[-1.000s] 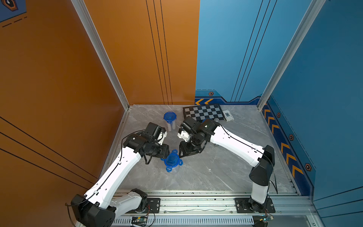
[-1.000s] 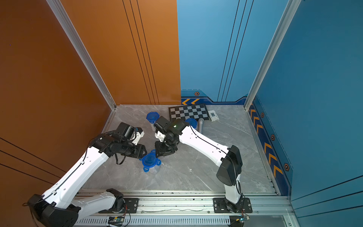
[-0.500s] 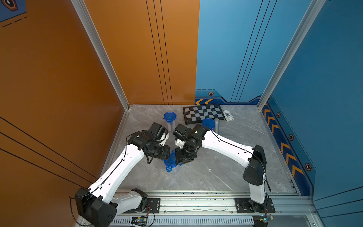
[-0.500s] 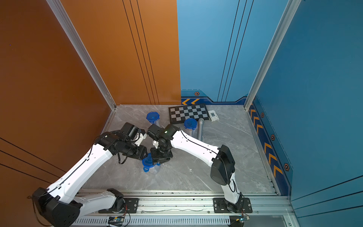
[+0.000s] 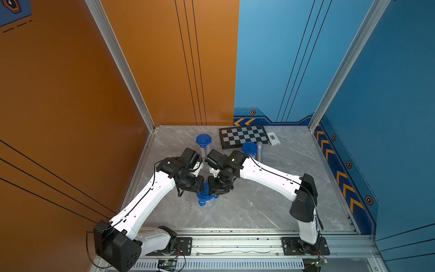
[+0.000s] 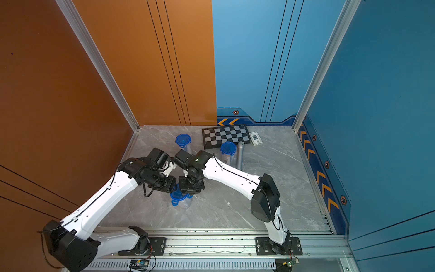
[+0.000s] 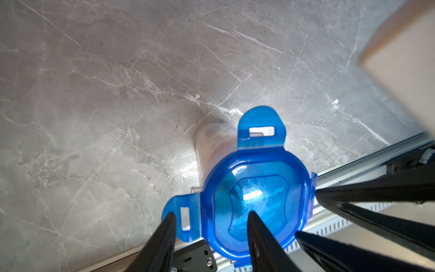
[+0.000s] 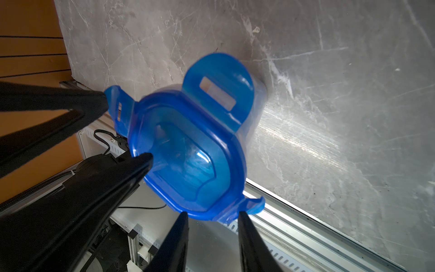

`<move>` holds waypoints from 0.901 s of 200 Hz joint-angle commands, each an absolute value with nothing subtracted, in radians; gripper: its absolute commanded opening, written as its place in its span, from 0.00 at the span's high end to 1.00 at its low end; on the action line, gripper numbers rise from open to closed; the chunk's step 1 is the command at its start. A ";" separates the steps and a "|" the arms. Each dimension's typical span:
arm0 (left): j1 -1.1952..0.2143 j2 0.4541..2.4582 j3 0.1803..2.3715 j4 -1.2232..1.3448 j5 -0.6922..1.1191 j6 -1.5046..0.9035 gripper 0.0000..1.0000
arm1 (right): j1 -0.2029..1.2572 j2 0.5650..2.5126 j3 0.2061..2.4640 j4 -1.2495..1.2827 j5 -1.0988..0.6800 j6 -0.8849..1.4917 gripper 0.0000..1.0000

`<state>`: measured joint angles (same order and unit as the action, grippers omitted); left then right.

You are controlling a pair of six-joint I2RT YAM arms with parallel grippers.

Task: Pack away toiletry kits
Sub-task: Close the fastener on the container.

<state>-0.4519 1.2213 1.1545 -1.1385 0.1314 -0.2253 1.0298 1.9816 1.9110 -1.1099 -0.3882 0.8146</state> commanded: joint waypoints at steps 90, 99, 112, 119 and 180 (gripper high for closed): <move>-0.424 1.250 1.110 -1.166 0.242 -0.240 0.51 | 1.054 1.945 1.771 -1.009 -0.326 0.927 0.66; -0.420 1.251 1.103 -1.166 0.257 -0.245 0.52 | 1.053 1.937 1.751 -0.988 -0.325 0.937 0.67; -0.416 1.251 1.093 -1.166 0.269 -0.253 0.52 | 1.048 1.935 1.740 -0.965 -0.324 0.943 0.67; -0.414 1.251 1.088 -1.165 0.274 -0.257 0.52 | 1.047 1.936 1.742 -0.957 -0.324 0.943 0.67; -0.362 1.253 1.037 -1.146 0.369 -0.306 0.54 | 1.033 1.976 1.744 -0.907 -0.332 0.936 0.67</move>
